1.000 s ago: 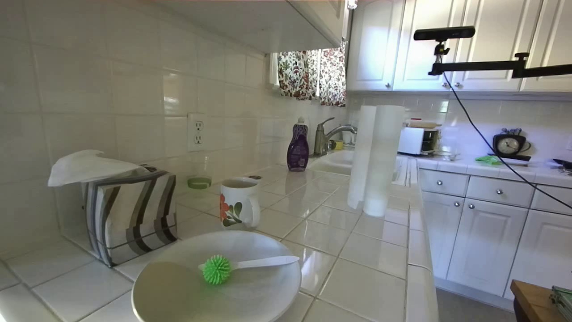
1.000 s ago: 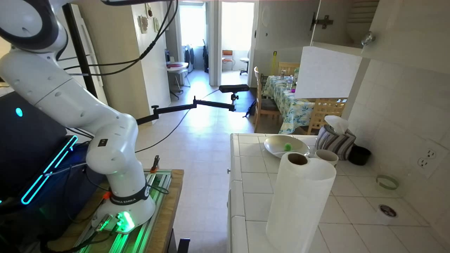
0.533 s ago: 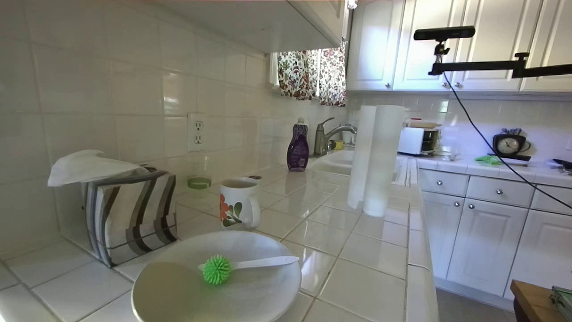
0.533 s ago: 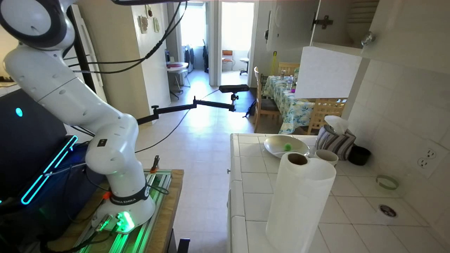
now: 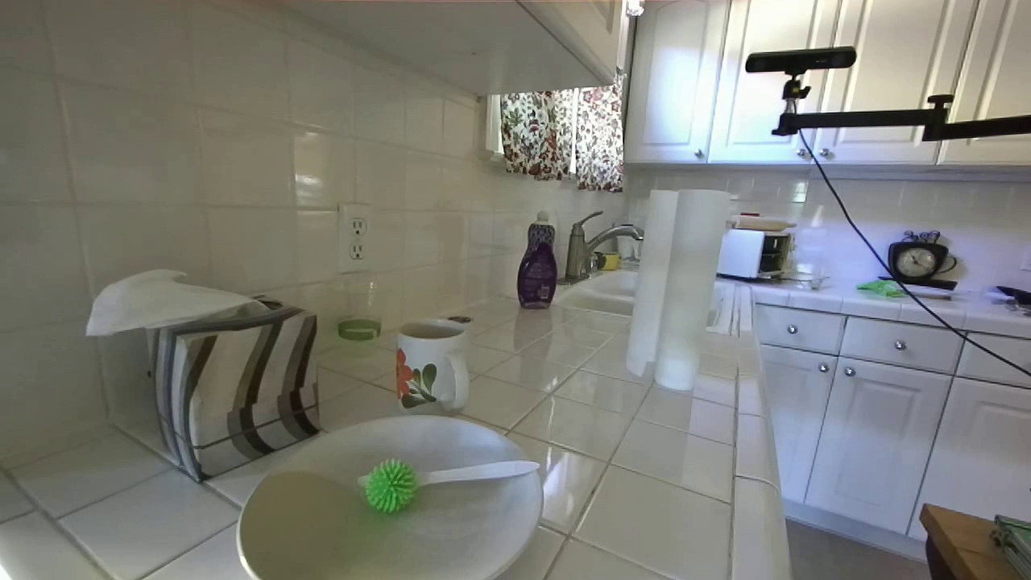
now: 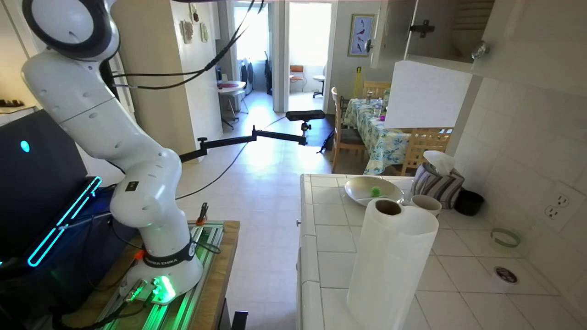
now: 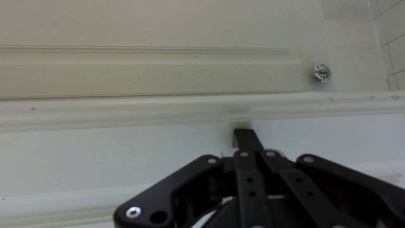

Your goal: Close the cabinet door.

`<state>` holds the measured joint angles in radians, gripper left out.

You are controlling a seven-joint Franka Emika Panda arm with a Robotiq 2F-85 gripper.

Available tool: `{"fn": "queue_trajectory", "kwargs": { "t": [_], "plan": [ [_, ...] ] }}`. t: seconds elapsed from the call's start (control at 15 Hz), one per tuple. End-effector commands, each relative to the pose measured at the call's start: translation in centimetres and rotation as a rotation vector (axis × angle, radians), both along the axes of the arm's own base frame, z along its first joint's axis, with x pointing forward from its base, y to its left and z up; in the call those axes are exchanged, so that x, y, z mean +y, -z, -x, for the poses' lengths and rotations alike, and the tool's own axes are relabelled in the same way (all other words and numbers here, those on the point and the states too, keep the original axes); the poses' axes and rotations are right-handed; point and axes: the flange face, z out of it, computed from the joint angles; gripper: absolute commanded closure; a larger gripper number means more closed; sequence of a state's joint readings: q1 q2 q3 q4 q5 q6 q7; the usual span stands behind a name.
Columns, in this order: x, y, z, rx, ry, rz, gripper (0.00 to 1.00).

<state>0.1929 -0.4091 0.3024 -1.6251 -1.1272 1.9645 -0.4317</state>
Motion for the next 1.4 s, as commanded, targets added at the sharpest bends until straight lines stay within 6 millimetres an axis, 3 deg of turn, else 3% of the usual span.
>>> {"fn": "queue_trajectory", "kwargs": {
  "t": [0.0,0.73,1.33],
  "plan": [
    [-1.2,-1.8,-2.4,-0.030,0.027,0.005,1.00],
    [-1.1,-1.5,-2.5,-0.005,0.028,-0.032,0.99],
    [-2.3,-1.5,-5.2,0.003,0.005,-0.051,1.00]
  ]
}}
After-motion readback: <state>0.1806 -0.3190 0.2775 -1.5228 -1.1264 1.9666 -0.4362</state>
